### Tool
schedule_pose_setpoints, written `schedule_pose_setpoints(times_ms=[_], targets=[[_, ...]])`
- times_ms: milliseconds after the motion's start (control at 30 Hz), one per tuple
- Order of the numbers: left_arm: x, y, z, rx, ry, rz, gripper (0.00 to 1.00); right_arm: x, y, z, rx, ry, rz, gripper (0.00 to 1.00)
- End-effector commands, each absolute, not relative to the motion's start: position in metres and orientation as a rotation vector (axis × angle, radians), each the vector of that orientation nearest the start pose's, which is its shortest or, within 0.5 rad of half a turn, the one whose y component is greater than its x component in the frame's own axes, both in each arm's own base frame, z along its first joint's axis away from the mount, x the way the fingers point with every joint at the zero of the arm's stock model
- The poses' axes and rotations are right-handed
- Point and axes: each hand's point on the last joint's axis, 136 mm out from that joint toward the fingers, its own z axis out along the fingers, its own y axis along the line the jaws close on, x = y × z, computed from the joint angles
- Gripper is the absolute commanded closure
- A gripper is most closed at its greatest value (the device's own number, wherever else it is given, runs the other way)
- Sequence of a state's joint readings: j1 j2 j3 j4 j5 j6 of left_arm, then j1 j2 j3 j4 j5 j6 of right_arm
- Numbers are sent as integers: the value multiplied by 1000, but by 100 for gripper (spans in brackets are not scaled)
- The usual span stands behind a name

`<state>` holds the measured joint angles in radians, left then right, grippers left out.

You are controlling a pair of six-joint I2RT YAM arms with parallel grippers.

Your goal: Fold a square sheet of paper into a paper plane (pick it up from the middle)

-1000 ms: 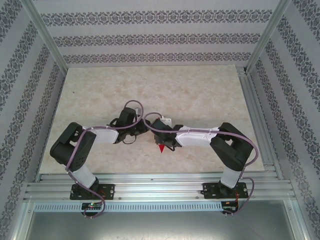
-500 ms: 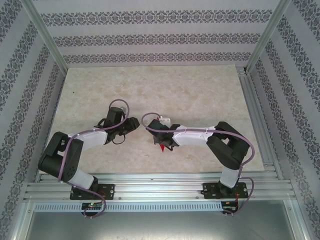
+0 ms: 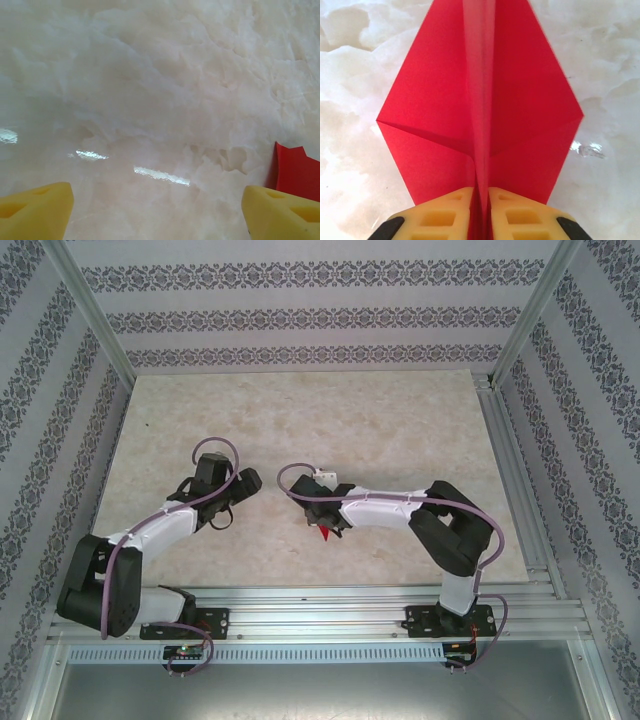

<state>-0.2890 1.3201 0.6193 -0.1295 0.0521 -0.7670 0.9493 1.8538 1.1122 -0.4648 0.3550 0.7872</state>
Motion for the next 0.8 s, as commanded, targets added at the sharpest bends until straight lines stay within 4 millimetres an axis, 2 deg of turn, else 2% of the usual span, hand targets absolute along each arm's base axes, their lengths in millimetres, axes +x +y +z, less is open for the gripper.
schedule_pose_setpoints(times_ms=[0, 233, 333, 467, 600, 767], targets=[[322, -95, 69, -568, 2432, -466, 11, 279, 293, 20, -133, 2643, 36, 83], [322, -95, 69, -562, 2435, -464, 9, 280, 300, 11, -142, 2659, 53, 81], [321, -94, 70, -538, 2444, -448, 8, 281, 301, 13, -147, 2654, 45, 85], [318, -86, 72, -515, 2455, -378, 3, 291, 297, 38, -149, 2594, 50, 91], [316, -78, 80, -509, 2432, -331, 0, 316, 288, 74, -131, 2513, 76, 92], [314, -74, 87, -499, 2418, -307, 0, 356, 276, 85, -111, 2479, 102, 92]])
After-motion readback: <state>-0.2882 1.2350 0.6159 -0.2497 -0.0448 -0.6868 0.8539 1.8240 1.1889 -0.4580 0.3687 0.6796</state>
